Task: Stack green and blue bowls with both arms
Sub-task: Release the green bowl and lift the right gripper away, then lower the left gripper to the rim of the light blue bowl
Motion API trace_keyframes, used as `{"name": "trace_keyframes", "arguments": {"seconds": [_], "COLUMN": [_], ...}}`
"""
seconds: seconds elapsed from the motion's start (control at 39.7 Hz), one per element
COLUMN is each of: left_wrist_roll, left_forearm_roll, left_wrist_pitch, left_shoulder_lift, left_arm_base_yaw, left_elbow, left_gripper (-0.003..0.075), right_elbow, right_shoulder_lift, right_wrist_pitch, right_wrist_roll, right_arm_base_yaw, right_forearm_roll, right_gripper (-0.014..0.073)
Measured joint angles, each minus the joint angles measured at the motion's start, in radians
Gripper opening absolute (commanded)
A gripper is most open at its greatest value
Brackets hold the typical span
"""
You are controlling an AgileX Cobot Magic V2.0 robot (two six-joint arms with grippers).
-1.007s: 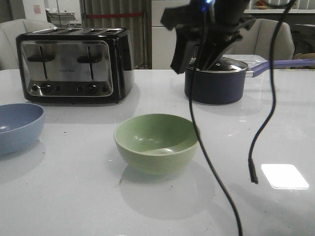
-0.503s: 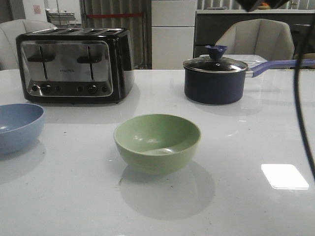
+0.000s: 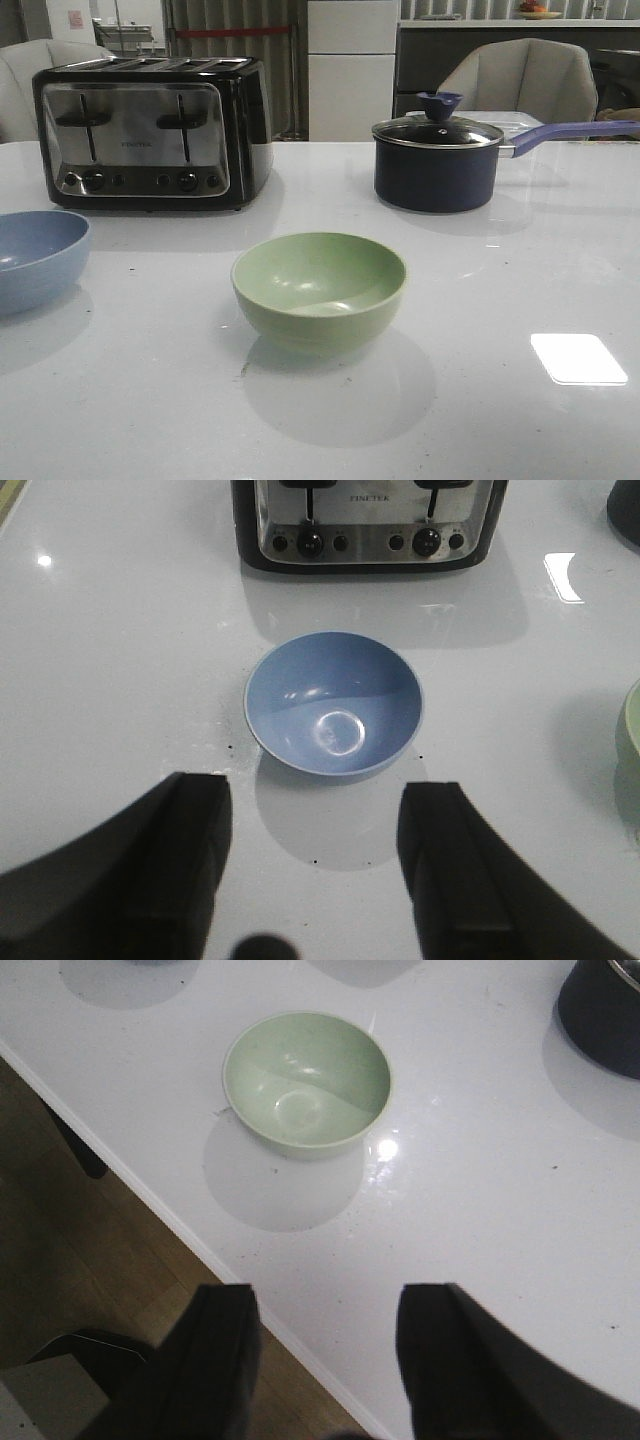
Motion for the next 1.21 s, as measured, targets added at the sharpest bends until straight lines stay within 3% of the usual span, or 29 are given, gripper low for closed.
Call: {"name": "trace_keyframes", "arguments": {"seconds": [0.25, 0.55, 0.78, 1.21], "left_wrist_roll": [0.0, 0.0, 0.0, 0.0], "left_forearm_roll": [0.012, 0.086, 0.091, 0.086], "left_wrist_pitch": [0.07, 0.226, 0.227, 0.166], "left_shoulder_lift": [0.035, 0.332, 0.623, 1.04], "left_arm_base_yaw": [0.0, 0.0, 0.043, 0.083], "left_elbow": [-0.042, -0.218, -0.335, -0.53], "left_gripper": [0.0434, 0.0455, 0.0577, 0.0569], "right_elbow": [0.024, 0.024, 0.024, 0.024], "right_shoulder_lift": [-0.071, -0.072, -0.072, -0.072], "right_wrist_pitch": [0.02, 0.02, 0.02, 0.022], "right_wrist_roll": [0.0, 0.0, 0.0, 0.0], "right_arm_base_yaw": [0.0, 0.0, 0.0, 0.0], "right_forearm_roll": [0.0, 0.0, 0.002, 0.002], "right_gripper": [0.0436, 0.0436, 0.0436, 0.0436]}}
